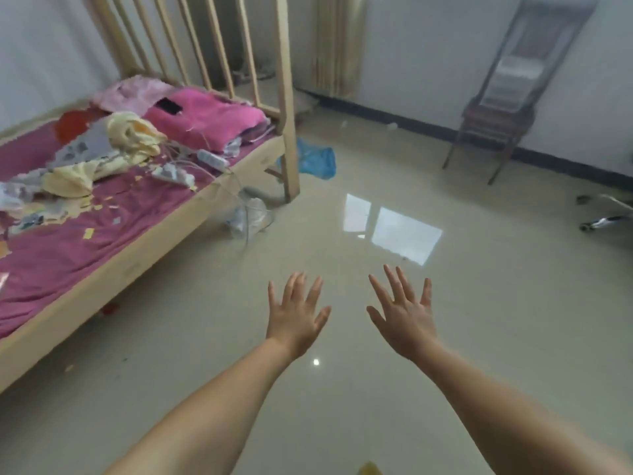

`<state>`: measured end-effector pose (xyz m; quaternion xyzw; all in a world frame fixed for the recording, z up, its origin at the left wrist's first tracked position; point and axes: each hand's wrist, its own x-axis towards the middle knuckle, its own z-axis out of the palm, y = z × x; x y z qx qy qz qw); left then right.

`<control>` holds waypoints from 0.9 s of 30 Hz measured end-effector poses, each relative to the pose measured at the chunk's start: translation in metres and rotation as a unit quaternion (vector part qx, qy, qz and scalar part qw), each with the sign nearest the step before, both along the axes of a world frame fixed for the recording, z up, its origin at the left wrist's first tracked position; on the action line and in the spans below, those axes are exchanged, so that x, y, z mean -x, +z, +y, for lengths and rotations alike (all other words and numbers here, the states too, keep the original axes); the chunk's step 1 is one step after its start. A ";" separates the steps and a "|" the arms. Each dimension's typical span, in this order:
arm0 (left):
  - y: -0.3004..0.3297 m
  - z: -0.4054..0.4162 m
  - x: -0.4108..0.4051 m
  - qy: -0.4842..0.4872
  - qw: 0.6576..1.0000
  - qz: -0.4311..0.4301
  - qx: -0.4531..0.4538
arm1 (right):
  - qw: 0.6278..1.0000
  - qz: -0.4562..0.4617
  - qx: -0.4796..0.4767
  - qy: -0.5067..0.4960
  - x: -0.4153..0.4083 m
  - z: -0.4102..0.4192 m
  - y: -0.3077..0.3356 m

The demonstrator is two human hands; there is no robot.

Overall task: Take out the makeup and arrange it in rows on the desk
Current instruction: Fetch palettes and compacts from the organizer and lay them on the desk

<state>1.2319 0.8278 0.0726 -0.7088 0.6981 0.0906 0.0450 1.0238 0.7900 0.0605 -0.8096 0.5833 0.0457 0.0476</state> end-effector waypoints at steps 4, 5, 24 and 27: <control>0.006 -0.064 0.092 -0.067 0.997 0.037 0.007 | 0.997 0.003 0.007 -0.079 0.096 -0.035 0.004; 0.007 -0.081 0.107 -0.080 0.996 0.039 0.010 | 0.996 0.001 0.017 -0.092 0.114 -0.046 0.004; 0.043 -0.498 0.236 -0.209 0.974 0.072 0.058 | 0.956 -0.039 0.059 -0.283 0.227 -0.397 0.039; 0.042 -0.560 0.257 -0.218 0.972 0.071 0.045 | 0.951 -0.039 0.056 -0.303 0.247 -0.445 0.040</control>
